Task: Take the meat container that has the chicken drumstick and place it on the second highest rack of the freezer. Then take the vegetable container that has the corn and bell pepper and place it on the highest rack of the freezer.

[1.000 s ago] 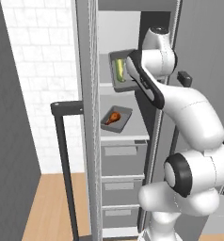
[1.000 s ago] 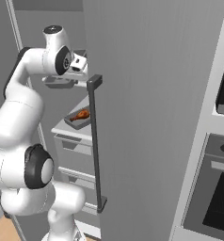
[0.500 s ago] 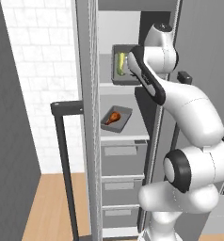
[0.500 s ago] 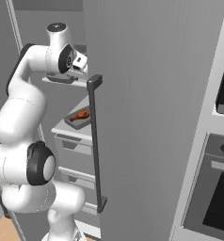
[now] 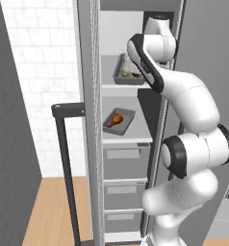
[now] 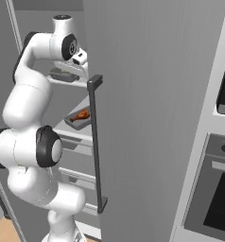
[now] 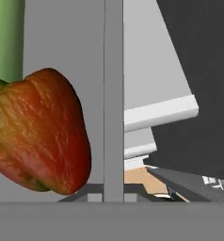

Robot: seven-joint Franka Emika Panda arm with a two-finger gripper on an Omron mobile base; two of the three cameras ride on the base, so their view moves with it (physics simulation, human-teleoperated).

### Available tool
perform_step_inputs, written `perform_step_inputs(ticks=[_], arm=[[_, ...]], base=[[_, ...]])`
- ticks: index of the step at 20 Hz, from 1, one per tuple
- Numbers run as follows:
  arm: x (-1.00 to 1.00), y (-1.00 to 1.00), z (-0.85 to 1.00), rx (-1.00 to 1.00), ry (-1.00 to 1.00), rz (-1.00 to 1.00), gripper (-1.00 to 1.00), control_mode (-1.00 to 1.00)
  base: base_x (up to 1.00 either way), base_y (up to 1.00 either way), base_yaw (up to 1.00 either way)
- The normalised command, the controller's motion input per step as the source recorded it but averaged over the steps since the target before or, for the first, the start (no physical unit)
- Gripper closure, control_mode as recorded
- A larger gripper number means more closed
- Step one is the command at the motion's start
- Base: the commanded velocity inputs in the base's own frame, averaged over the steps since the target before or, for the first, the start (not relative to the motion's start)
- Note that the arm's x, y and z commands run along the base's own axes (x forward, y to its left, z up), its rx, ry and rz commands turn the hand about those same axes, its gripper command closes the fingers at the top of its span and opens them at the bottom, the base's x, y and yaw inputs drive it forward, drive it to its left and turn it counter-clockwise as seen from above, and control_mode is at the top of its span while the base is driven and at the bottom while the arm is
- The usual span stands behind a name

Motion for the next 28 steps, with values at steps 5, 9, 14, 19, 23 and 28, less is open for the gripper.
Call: perform_step_inputs(ticks=[5,9,14,19,23,28], arm=[[0.62,0.01,-0.31,0.00,0.02,0.01,1.00,-1.00],[0.27,0.05,-0.67,0.00,-0.09,0.00,1.00,-1.00],[0.19,0.04,-0.67,0.00,-0.24,0.01,1.00,-1.00],[0.45,0.00,-0.24,0.00,-0.13,0.00,1.00,-1.00],[0.44,0.00,0.23,-0.05,0.00,0.00,1.00,-1.00],[0.57,0.08,0.20,-0.05,0.00,0.00,1.00,-1.00]], base=[[0.00,0.00,0.00],[0.00,0.00,0.00],[0.00,0.00,0.00],[0.00,0.00,0.00],[0.00,0.00,0.00],[0.00,0.00,0.00]])
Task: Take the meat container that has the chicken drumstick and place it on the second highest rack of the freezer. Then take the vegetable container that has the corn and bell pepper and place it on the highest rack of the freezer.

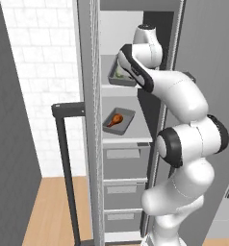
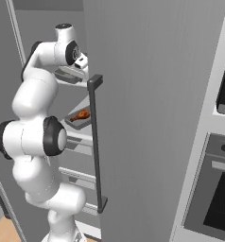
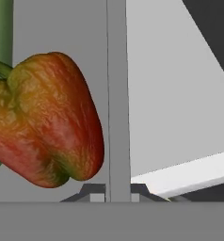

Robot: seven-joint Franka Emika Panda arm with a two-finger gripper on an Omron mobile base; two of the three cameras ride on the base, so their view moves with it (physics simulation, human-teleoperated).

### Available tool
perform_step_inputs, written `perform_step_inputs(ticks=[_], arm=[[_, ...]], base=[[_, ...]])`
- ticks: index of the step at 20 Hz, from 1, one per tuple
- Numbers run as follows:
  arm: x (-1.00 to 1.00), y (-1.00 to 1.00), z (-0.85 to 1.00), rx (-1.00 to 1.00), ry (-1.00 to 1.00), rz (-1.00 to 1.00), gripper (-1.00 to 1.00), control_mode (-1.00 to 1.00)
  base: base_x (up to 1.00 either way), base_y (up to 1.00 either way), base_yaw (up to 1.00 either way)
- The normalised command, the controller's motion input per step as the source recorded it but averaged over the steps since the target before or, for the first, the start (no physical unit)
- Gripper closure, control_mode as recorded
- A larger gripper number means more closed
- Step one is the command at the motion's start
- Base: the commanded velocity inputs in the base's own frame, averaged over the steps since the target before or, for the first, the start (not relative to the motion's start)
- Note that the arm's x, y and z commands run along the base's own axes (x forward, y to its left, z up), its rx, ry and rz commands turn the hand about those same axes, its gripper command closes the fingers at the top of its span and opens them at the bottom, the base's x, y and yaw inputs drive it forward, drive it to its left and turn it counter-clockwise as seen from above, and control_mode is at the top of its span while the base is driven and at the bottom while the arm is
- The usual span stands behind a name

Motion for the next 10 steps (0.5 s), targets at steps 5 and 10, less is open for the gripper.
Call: perform_step_inputs(ticks=[5,10], arm=[[0.67,0.14,0.00,-0.02,0.00,0.00,1.00,-1.00],[0.67,0.02,0.00,-0.02,0.00,-0.03,1.00,-1.00]], base=[[0.00,0.00,0.00],[0.00,0.00,0.00]])
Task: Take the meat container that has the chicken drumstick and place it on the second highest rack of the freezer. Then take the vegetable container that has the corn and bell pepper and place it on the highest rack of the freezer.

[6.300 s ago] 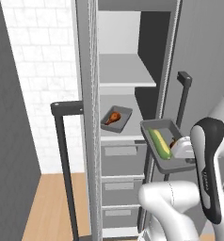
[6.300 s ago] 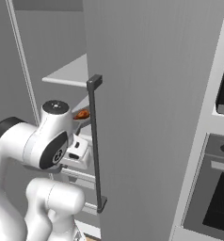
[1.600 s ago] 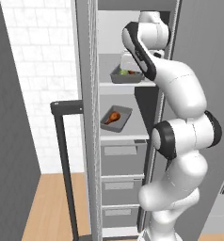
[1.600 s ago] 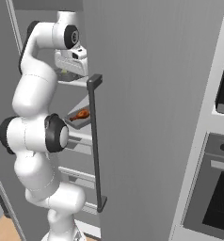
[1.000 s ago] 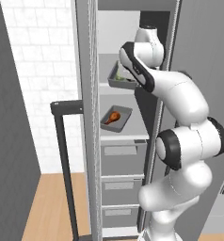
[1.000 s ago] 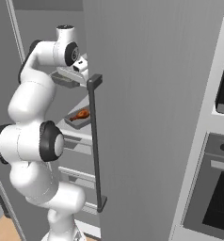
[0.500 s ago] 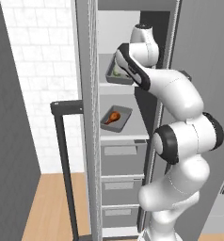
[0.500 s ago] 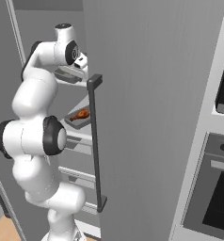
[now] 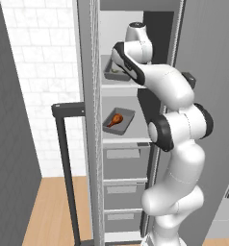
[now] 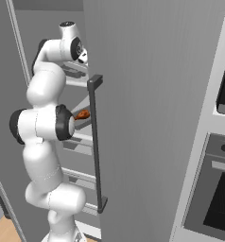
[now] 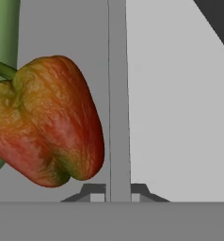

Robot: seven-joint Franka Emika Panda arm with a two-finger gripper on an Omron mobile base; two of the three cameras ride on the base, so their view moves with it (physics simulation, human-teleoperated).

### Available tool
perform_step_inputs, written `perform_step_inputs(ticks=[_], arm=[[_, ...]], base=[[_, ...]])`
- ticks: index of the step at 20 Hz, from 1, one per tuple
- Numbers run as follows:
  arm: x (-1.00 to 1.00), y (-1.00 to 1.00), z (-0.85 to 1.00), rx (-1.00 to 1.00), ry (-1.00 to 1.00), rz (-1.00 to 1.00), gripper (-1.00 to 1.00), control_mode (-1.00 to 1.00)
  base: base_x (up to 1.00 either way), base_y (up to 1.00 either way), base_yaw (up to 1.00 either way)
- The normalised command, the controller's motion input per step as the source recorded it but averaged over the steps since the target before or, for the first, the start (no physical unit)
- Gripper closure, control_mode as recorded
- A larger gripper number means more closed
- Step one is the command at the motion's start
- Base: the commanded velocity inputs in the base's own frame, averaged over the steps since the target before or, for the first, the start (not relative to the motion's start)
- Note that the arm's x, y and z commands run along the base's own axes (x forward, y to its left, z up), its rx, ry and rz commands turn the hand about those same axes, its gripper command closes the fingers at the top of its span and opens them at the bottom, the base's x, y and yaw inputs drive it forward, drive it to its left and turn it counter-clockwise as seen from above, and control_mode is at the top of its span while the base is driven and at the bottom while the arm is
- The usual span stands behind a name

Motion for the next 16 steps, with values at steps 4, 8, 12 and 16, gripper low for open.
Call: perform_step_inputs(ticks=[4,8,12,16], arm=[[0.45,0.00,-0.02,0.00,0.00,-0.04,1.00,-1.00],[0.00,0.00,0.00,0.00,0.00,0.00,-1.00,-1.00],[0.00,0.00,0.00,0.00,0.00,0.00,-1.00,-1.00],[0.00,0.00,0.00,0.00,-0.07,0.00,-1.00,-1.00]], base=[[0.00,0.00,0.00],[0.00,0.00,0.00],[0.00,0.00,0.00],[0.00,0.00,0.00]])
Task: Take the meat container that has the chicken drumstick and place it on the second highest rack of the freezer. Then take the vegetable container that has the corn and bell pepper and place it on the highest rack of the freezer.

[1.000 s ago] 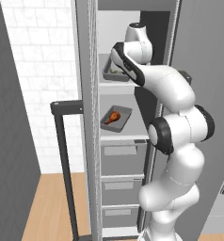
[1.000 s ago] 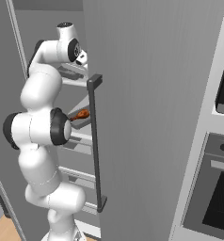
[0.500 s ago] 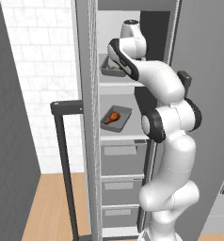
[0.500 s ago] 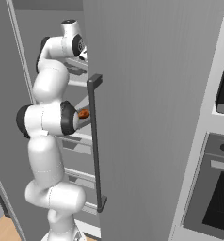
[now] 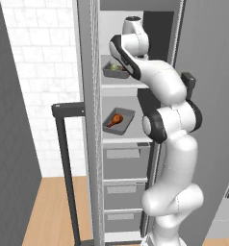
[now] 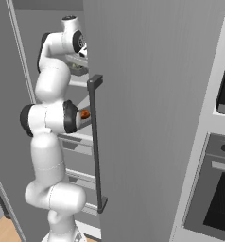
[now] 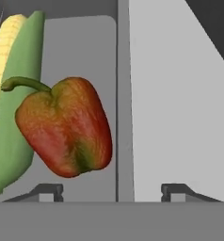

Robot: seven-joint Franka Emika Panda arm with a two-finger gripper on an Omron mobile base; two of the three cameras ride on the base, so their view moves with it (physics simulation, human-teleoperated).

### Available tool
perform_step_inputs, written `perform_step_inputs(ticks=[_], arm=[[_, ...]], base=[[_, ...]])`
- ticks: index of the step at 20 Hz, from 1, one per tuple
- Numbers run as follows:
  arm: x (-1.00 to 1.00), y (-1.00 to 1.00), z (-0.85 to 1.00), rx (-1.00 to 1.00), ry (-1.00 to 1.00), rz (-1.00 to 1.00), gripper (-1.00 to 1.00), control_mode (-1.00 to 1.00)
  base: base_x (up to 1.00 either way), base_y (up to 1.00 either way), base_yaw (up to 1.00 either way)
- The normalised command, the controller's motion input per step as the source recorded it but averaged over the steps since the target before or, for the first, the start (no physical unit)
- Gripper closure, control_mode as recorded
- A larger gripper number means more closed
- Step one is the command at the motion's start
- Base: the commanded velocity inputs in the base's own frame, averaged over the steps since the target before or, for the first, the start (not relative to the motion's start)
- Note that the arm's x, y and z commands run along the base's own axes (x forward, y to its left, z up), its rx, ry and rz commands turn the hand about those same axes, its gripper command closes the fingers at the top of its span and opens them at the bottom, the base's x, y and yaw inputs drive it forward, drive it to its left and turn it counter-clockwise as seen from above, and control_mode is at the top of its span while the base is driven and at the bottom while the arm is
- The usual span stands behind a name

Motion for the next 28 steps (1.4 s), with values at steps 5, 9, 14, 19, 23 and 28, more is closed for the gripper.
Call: perform_step_inputs(ticks=[5,9,14,19,23,28], arm=[[-0.61,-0.16,-0.03,0.02,-0.24,0.00,-1.00,-1.00],[-0.85,-0.15,-0.57,0.00,-0.29,0.00,-1.00,-1.00],[-0.45,-0.01,-0.82,0.00,-0.25,0.00,-1.00,-1.00],[-0.47,0.00,0.08,0.00,-0.30,0.00,-1.00,-1.00],[-0.67,0.00,0.98,0.00,-0.30,0.00,-1.00,-1.00],[-0.94,0.00,0.79,0.00,-0.17,0.09,-1.00,-1.00]], base=[[0.00,0.00,0.00],[0.00,0.00,0.00],[0.00,0.00,0.00],[0.00,0.00,0.00],[0.00,0.00,0.00],[0.00,0.00,0.00]])
